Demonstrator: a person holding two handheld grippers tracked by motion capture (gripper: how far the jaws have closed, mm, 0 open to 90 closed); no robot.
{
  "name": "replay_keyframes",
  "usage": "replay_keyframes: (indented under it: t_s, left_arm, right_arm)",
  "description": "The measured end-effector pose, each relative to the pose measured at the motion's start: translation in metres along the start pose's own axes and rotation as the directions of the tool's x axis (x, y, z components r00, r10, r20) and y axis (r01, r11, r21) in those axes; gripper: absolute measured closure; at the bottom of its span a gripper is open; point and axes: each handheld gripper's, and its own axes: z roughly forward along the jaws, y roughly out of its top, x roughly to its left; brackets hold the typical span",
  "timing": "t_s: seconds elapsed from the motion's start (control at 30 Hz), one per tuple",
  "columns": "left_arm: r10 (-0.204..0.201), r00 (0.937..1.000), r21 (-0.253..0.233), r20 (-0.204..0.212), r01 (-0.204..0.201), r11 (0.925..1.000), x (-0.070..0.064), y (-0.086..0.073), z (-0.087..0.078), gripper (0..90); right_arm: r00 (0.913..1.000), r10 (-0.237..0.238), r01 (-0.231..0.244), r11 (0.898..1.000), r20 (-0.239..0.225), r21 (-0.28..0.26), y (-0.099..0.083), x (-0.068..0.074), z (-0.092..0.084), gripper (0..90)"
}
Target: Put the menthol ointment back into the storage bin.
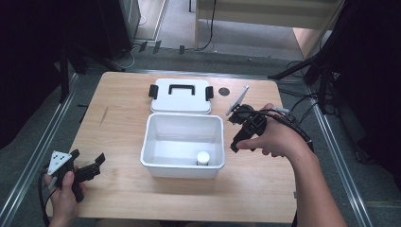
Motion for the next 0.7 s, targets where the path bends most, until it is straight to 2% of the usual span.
replay_keyframes:
  t_s: [0.23,0.4,0.7]
  left_arm:
    - [0.004,1.0000,0.002,-0.003,-0.004,1.0000,0.000,0.000,0.000,1.1]
    - [0.002,1.0000,-0.001,-0.005,-0.002,1.0000,0.000,0.000,0.000,1.1]
    - [0.008,1.0000,0.001,-0.005,-0.008,1.0000,-0.001,0.000,0.000,1.1]
  right_arm:
    - [0.9994,0.035,-0.035,0.999,-0.003,-0.001,-0.018,-0.014,0.008,31.0]
    - [0.9997,0.014,-0.014,1.000,0.019,0.000,-0.030,-0.021,0.016,29.7]
    - [0.9984,0.053,-0.052,0.998,0.020,-0.021,-0.055,-0.038,0.036,26.5]
